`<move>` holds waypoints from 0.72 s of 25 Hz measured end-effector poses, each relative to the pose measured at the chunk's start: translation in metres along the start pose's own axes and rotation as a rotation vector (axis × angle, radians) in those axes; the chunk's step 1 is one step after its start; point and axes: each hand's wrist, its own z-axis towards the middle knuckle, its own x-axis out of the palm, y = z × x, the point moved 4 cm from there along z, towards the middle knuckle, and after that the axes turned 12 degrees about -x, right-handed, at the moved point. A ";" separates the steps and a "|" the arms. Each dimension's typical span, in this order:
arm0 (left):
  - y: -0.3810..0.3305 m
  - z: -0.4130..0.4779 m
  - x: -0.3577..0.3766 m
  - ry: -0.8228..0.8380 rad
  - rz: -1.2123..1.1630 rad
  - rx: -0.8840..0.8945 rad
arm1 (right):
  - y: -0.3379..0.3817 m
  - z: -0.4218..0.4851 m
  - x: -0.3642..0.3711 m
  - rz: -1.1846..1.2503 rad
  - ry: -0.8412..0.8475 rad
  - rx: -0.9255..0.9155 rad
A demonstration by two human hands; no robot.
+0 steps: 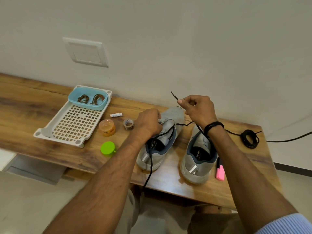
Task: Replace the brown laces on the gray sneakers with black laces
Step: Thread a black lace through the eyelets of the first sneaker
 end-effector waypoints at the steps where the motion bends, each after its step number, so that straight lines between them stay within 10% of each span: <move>1: -0.002 -0.001 0.003 -0.034 0.024 0.015 | -0.001 0.001 0.003 -0.008 0.029 -0.010; 18: -0.017 -0.002 0.015 -0.277 0.172 0.119 | -0.029 0.022 0.051 -0.525 0.507 -0.228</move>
